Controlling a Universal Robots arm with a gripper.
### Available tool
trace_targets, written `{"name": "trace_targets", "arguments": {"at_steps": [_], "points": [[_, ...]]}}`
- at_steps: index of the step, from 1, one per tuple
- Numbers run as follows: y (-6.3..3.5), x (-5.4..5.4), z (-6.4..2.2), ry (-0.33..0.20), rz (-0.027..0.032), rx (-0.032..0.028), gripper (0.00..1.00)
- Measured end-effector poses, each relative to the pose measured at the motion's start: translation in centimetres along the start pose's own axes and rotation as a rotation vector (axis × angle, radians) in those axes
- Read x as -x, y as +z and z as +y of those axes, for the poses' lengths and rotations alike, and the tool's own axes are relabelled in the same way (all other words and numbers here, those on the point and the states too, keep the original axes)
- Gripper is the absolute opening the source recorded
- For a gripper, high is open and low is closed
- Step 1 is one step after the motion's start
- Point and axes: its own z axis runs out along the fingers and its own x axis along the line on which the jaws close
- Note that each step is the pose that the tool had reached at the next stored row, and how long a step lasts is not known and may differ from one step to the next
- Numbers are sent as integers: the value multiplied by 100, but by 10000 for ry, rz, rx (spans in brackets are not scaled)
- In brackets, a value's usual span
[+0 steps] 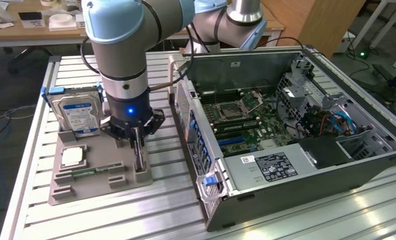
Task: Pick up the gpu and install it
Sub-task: 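Pick up the gpu and move the gpu toward the slot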
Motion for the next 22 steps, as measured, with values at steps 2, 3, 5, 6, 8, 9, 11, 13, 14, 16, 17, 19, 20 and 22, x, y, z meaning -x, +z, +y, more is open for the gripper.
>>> {"name": "trace_targets", "arguments": {"at_steps": [2,3,5,6,8,9,11,13,14,16,17,19,20,22], "points": [[-58,1,2,0,0,5,28],[-91,2,4,0,1,6,28],[-170,3,7,0,0,8,28],[-211,4,8,0,1,9,28],[-279,5,11,0,0,17,28],[-313,6,13,0,1,20,28],[-379,7,15,0,0,26,28],[-453,9,18,1,1,25,28],[-489,9,20,1,0,26,28],[-568,11,23,0,1,30,28],[-612,11,25,0,0,35,28],[-697,13,29,0,1,45,28],[-734,14,30,1,1,50,28],[-814,15,33,1,0,59,28]]}}
